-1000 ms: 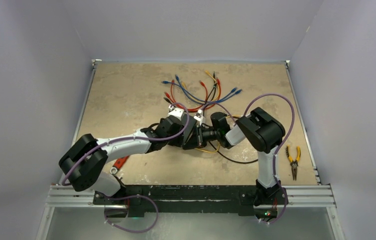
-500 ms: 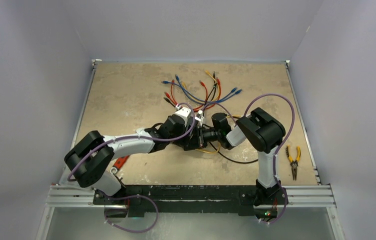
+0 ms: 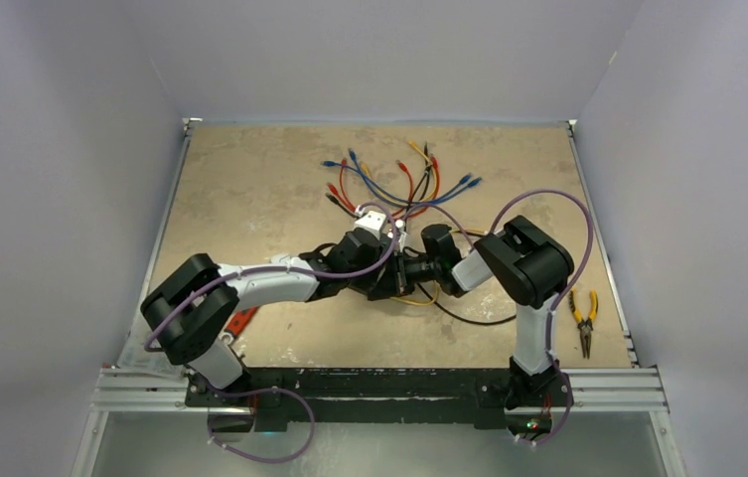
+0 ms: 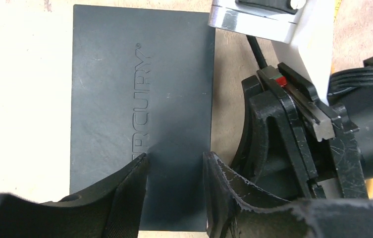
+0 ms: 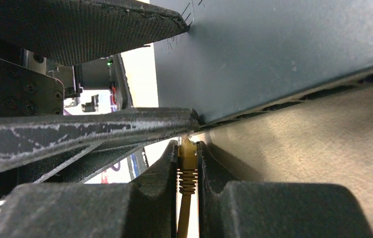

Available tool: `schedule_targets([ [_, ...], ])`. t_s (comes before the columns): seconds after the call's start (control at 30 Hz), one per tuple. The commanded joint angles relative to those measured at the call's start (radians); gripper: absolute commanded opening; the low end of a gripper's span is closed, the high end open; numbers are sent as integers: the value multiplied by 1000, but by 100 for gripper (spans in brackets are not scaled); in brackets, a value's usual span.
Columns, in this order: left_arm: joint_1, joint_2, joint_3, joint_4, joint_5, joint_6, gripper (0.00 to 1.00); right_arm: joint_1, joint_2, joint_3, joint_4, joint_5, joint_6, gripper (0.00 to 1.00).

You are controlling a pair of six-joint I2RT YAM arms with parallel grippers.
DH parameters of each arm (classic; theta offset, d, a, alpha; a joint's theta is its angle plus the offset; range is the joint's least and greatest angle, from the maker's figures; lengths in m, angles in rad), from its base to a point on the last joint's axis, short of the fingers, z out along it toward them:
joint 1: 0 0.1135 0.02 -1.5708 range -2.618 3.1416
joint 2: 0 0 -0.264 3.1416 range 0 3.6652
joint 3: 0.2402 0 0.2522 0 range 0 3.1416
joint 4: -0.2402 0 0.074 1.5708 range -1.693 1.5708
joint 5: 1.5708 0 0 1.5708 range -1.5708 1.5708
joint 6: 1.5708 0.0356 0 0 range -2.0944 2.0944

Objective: Pull the plug from the switch port
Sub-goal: Pull the connector from the switch port, then pick up the connector from the center of the board.

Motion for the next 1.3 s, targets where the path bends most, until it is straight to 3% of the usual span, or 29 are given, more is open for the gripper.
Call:
schedule_targets([
  [0.0,10,76,-44,-275,-78,-56,42,-11,-73,-19,-71,-23,-87,0],
  [0.57,9,100,-32,-299,-77,-69,38,-104,-216,7,-240,-15,-184,0],
  [0.83,12,-58,-45,-232,54,-56,52,-156,-387,87,-409,104,-230,0],
  [1.03,28,-189,-39,-185,154,-50,61,-163,-554,289,-645,289,-329,0],
  [1.27,140,-326,-111,-47,371,-95,69,-168,-612,494,-734,439,-370,0],
])
